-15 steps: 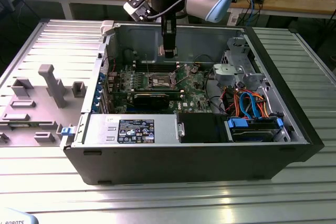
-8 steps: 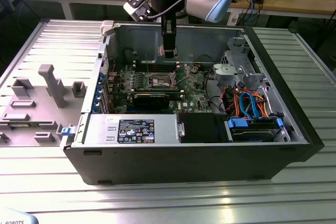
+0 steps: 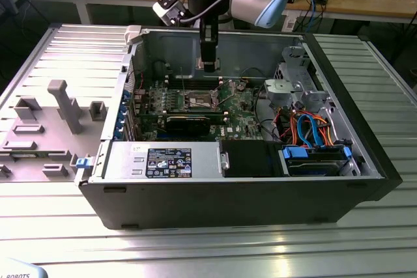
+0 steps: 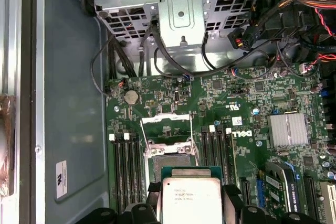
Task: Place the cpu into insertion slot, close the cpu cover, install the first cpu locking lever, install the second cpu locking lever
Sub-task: 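Place the cpu into insertion slot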
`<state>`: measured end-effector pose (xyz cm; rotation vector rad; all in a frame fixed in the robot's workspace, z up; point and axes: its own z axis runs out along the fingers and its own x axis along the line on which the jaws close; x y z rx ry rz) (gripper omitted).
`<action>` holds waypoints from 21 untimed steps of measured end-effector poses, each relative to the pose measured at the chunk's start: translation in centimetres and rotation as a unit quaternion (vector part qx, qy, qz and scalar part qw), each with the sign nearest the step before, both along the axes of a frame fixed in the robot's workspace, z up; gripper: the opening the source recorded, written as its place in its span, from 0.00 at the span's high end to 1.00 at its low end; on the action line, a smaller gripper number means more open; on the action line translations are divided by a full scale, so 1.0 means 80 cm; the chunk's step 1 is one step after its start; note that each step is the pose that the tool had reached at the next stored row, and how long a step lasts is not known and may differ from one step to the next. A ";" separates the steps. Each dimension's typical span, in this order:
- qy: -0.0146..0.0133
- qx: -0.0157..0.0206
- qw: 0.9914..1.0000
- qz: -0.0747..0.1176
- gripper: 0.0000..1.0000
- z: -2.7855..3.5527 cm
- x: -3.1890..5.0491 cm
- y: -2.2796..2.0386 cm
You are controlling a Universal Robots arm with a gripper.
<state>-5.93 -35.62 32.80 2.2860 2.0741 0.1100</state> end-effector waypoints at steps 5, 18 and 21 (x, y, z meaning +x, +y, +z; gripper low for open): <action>0.000 0.000 1.000 -0.003 0.46 0.0000 0.000 0.0000; 0.000 0.000 1.000 0.019 0.46 -0.0157 -0.003 0.0005; 0.000 0.000 0.998 0.067 0.46 -0.0227 -0.003 0.0019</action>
